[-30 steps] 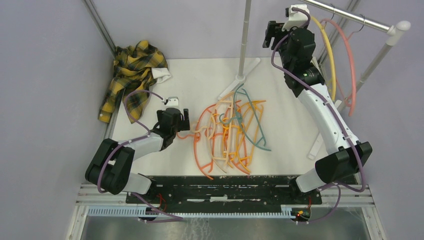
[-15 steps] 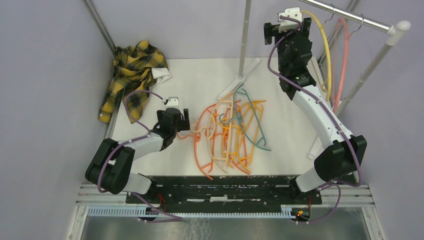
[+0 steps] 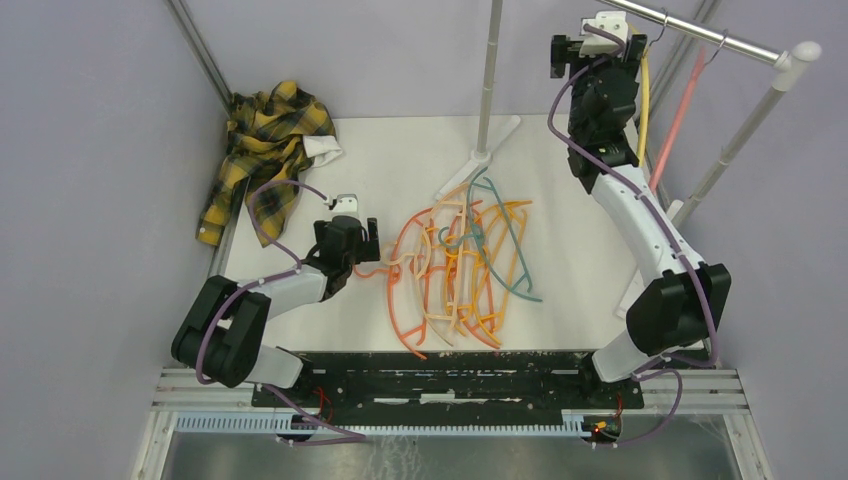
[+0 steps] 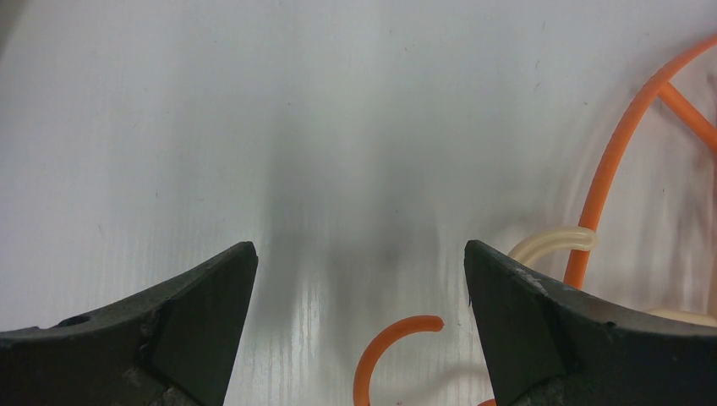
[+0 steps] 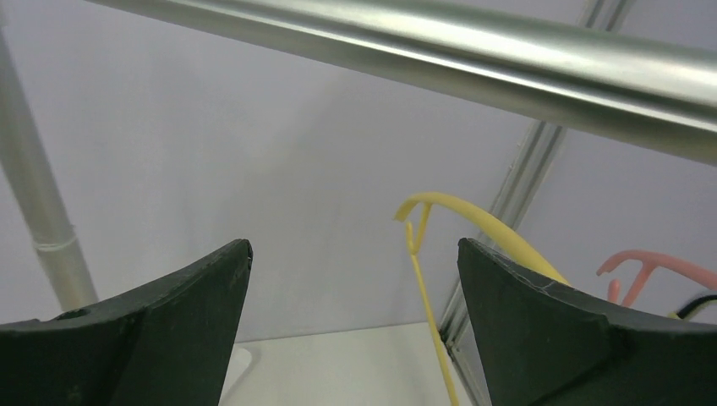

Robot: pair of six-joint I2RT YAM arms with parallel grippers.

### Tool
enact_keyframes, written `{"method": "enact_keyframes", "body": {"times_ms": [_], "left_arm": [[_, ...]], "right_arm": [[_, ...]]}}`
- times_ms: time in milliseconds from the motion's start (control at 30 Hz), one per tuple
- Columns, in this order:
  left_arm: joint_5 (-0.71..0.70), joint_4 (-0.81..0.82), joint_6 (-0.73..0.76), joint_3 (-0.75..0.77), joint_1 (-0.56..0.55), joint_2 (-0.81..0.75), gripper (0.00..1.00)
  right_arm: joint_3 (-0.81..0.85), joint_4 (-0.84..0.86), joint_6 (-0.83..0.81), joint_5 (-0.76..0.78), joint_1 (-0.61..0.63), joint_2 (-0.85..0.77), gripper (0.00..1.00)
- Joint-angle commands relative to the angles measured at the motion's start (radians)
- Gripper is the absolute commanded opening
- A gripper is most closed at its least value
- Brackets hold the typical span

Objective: Organize the hangers

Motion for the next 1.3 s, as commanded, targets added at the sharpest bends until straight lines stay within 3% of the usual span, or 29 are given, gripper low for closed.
{"method": "enact_keyframes", "body": {"times_ms": [0,500,667,933,1267], "left_arm": [[0.006,0.054,-0.048,0.029,0.001,0.005,0.99],[0.012,0.054,-0.043,0.03,0.0,0.007,0.99],[0.013,0.054,-0.043,0.029,0.001,0.004,0.99],[0.013,0.054,-0.043,0.026,0.001,-0.005,0.99],[0.009,0.052,-0.046,0.018,0.001,-0.02,0.99]], "right_arm": [[0.017,0.09,0.035,0.075,-0.037,-0.007,1.0],[-0.14,0.174,0.102,0.317,-0.159,-0.14,1.0],[-0.198,0.16,0.203,0.36,-0.244,-0.201,1.0],[-0.21,0.004,0.33,0.337,-0.346,-0.264,1.0],[-0.241,-0.118,0.358,0.14,-0.351,-0.336,1.0]]}}
